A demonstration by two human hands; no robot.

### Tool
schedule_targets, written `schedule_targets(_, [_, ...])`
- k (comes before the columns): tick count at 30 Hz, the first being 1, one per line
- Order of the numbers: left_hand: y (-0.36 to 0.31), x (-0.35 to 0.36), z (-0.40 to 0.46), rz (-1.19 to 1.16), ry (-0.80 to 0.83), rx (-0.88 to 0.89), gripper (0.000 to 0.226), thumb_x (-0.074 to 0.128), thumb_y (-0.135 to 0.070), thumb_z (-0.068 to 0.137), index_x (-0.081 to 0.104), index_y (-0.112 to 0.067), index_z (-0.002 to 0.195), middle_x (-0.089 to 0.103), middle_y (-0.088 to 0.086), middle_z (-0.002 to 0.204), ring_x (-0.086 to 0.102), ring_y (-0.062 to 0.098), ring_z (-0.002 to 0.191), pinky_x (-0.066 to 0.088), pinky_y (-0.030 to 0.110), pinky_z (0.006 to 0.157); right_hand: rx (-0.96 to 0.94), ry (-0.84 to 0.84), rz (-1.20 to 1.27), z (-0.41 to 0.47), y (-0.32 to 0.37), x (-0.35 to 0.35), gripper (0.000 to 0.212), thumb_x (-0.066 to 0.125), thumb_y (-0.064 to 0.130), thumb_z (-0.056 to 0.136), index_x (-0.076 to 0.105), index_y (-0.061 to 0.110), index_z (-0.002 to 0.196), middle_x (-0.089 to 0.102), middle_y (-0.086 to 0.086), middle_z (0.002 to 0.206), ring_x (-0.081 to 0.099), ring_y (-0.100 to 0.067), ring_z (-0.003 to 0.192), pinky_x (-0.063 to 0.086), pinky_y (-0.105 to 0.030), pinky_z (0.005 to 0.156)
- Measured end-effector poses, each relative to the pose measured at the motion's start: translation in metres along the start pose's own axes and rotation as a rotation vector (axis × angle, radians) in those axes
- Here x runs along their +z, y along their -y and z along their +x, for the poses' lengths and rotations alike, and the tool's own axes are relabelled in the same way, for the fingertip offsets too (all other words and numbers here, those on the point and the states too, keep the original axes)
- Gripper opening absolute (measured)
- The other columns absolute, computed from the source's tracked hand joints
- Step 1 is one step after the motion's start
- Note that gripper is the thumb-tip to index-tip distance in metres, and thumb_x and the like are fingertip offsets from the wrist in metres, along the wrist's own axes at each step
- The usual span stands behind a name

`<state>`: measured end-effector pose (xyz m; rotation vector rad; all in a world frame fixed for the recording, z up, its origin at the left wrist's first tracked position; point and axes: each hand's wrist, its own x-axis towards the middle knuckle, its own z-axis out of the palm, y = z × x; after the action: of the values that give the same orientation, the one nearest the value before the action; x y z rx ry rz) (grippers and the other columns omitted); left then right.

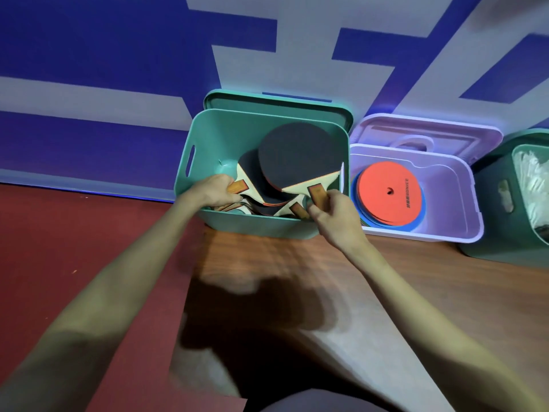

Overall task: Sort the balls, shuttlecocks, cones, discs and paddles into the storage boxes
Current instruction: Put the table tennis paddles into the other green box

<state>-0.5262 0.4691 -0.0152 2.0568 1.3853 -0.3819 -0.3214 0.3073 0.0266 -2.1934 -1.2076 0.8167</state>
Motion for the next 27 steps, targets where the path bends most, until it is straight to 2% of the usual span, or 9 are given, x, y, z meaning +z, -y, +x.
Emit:
schedule_targets(5, [-0.002, -0.003, 0.002, -0.035, 0.045, -0.018, 0.035, 0.069, -0.041, 0.084, 0.053, -0.012, 0.074, 0.059, 0.005, 0.058, 0.056, 0.023, 0.057, 0.048, 0.034, 0.068, 0.037, 0.171, -0.060, 0.033, 0.017, 0.008, 0.033, 0.060, 0.021, 0.085, 0.037, 0.015, 0.062, 0.045, -0.007, 0.070, 0.045, -0.025, 0.067, 0.032, -0.029, 0.059])
schedule_targets(8, [-0.002, -0.005, -0.003, 0.036, 0.032, -0.047, 0.037, 0.070, -0.041, 0.083, 0.058, -0.007, 0.080, 0.061, 0.008, 0.074, 0.059, 0.028, 0.078, 0.045, 0.035, 0.071, 0.038, 0.248, -0.042, 0.051, 0.028, 0.011, 0.033, 0.060, 0.015, 0.082, 0.038, 0.014, 0.057, 0.046, -0.010, 0.067, 0.048, -0.026, 0.063, 0.037, -0.031, 0.059])
schedule_targets(11, [0.003, -0.004, -0.007, 0.065, -0.038, -0.093, 0.029, 0.071, -0.029, 0.084, 0.065, -0.005, 0.098, 0.064, 0.013, 0.097, 0.060, 0.031, 0.097, 0.046, 0.034, 0.078, -0.002, 0.309, -0.072, 0.058, 0.032, 0.020, 0.027, 0.059, 0.011, 0.082, 0.042, 0.011, 0.060, 0.050, -0.012, 0.070, 0.052, -0.027, 0.065, 0.039, -0.031, 0.060])
schedule_targets(13, [0.008, -0.007, -0.012, 0.051, -0.088, -0.126, 0.015, 0.069, -0.022, 0.084, 0.065, -0.012, 0.095, 0.065, 0.010, 0.103, 0.060, 0.030, 0.102, 0.047, 0.032, 0.084, -0.025, 0.355, -0.132, 0.059, 0.029, 0.026, 0.022, 0.058, 0.008, 0.083, 0.045, 0.010, 0.065, 0.053, -0.013, 0.074, 0.052, -0.024, 0.058, 0.040, -0.030, 0.054])
schedule_targets(16, [0.010, -0.012, -0.018, 0.015, -0.142, -0.141, 0.010, 0.068, -0.024, 0.084, 0.065, -0.015, 0.089, 0.067, 0.010, 0.103, 0.061, 0.030, 0.100, 0.050, 0.035, 0.087, -0.040, 0.417, -0.212, 0.059, 0.025, 0.028, 0.026, 0.059, 0.010, 0.087, 0.046, 0.013, 0.064, 0.056, -0.013, 0.080, 0.048, -0.016, 0.053, 0.038, -0.019, 0.044])
schedule_targets(18, [0.005, -0.015, -0.024, 0.000, -0.194, -0.120, 0.015, 0.065, -0.027, 0.086, 0.065, -0.014, 0.094, 0.067, 0.010, 0.100, 0.060, 0.030, 0.098, 0.050, 0.036, 0.084, -0.045, 0.426, -0.251, 0.058, 0.024, 0.026, 0.018, 0.057, 0.015, 0.090, 0.053, 0.009, 0.074, 0.056, -0.012, 0.085, 0.052, -0.023, 0.066, 0.039, -0.024, 0.050])
schedule_targets(22, [-0.014, -0.015, -0.036, -0.016, -0.277, -0.073, 0.017, 0.062, -0.031, 0.085, 0.063, -0.019, 0.097, 0.068, 0.009, 0.104, 0.061, 0.031, 0.102, 0.051, 0.040, 0.089, -0.096, 0.295, -0.353, 0.049, 0.021, 0.019, 0.025, 0.052, 0.029, 0.092, 0.055, 0.007, 0.081, 0.052, -0.014, 0.088, 0.052, -0.028, 0.085, 0.036, -0.030, 0.068])
schedule_targets(25, [-0.036, -0.010, -0.044, 0.006, -0.315, -0.036, 0.018, 0.060, -0.027, 0.087, 0.064, -0.017, 0.101, 0.069, 0.006, 0.106, 0.060, 0.030, 0.105, 0.049, 0.038, 0.088, -0.198, 0.117, -0.468, 0.036, 0.015, 0.006, 0.028, 0.052, 0.020, 0.088, 0.052, 0.003, 0.110, 0.053, -0.019, 0.113, 0.050, -0.037, 0.109, 0.041, -0.040, 0.089])
schedule_targets(27, [-0.052, -0.002, -0.049, 0.015, -0.353, -0.007, 0.022, 0.060, -0.025, 0.089, 0.062, -0.015, 0.109, 0.068, 0.004, 0.106, 0.060, 0.028, 0.105, 0.047, 0.037, 0.087, -0.318, -0.006, -0.417, 0.024, 0.004, -0.007, 0.032, 0.052, 0.012, 0.086, 0.051, -0.001, 0.115, 0.050, -0.020, 0.116, 0.048, -0.038, 0.110, 0.040, -0.043, 0.093])
